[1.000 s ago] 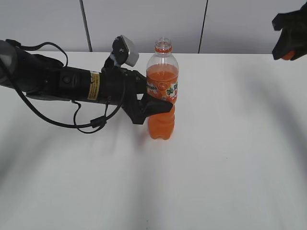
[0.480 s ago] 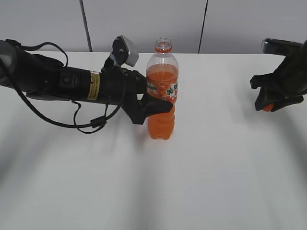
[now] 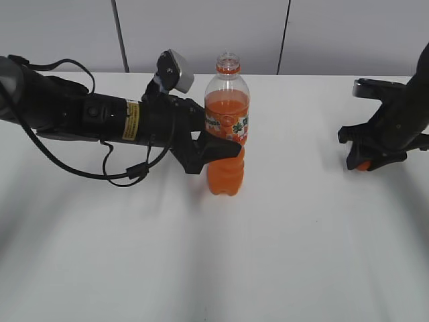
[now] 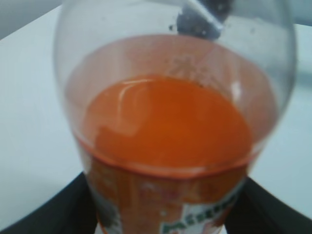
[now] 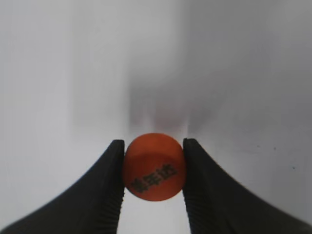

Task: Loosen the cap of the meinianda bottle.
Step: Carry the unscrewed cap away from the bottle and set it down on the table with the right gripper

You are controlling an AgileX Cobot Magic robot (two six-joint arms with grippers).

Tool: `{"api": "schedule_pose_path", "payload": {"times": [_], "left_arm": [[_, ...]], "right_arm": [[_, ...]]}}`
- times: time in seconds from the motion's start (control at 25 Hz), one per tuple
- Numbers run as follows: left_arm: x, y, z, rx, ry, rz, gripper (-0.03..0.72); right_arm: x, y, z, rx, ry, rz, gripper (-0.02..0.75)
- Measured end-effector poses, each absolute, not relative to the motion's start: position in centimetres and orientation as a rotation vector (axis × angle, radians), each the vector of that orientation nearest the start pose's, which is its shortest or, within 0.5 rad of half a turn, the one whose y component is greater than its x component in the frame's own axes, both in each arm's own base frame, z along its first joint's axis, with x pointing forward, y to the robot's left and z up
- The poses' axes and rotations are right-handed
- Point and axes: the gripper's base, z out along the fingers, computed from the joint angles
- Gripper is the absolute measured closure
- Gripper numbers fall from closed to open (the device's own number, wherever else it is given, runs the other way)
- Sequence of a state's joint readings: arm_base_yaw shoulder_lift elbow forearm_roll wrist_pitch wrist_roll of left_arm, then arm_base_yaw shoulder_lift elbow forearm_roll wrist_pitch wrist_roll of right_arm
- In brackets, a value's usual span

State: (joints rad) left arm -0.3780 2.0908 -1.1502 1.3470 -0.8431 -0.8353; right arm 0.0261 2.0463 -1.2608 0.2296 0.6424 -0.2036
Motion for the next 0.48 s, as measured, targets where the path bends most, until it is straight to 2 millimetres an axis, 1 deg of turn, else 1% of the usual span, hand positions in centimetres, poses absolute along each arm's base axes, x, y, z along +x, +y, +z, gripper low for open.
{"api": "schedule_pose_path", "payload": {"times": [0.16, 0.48], "left_arm": [[35.3, -21.2, 13.9, 1.199, 1.703, -0.863, 0.252], [35.3, -21.2, 13.9, 1.199, 1.703, -0.863, 0.252]], "right_arm": [[39.1, 2.3, 11.0, -0.085, 2.919, 0.199, 0.464], [39.2, 2.2, 10.9, -0.084, 2.915, 0.197, 0.463]]}}
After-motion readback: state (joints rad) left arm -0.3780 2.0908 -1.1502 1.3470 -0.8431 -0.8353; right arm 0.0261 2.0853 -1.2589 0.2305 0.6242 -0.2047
